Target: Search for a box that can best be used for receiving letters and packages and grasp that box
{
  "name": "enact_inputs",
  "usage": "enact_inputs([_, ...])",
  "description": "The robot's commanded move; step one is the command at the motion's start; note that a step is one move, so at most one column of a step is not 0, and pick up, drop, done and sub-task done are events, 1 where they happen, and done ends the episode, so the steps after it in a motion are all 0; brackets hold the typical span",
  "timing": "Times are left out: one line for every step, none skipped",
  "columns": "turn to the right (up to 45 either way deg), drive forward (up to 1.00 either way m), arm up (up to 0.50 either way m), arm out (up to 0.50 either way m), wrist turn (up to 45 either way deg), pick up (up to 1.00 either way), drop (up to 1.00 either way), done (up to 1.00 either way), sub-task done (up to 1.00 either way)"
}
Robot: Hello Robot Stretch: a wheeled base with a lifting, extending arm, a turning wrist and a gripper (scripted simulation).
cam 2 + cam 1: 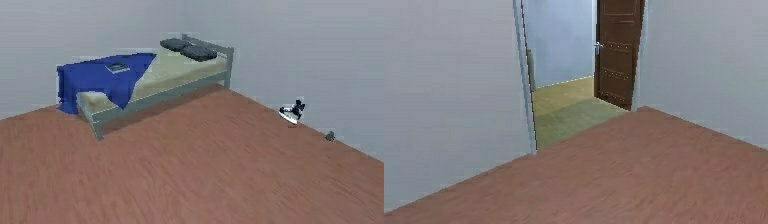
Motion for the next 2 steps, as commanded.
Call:
enact_inputs([0.0,1.0,0.0,0.0,0.0,0.0,0.0,0.0,0.0])
enact_inputs([0.0,1.0,0.0,0.0,0.0,0.0,0.0,0.0,0.0])
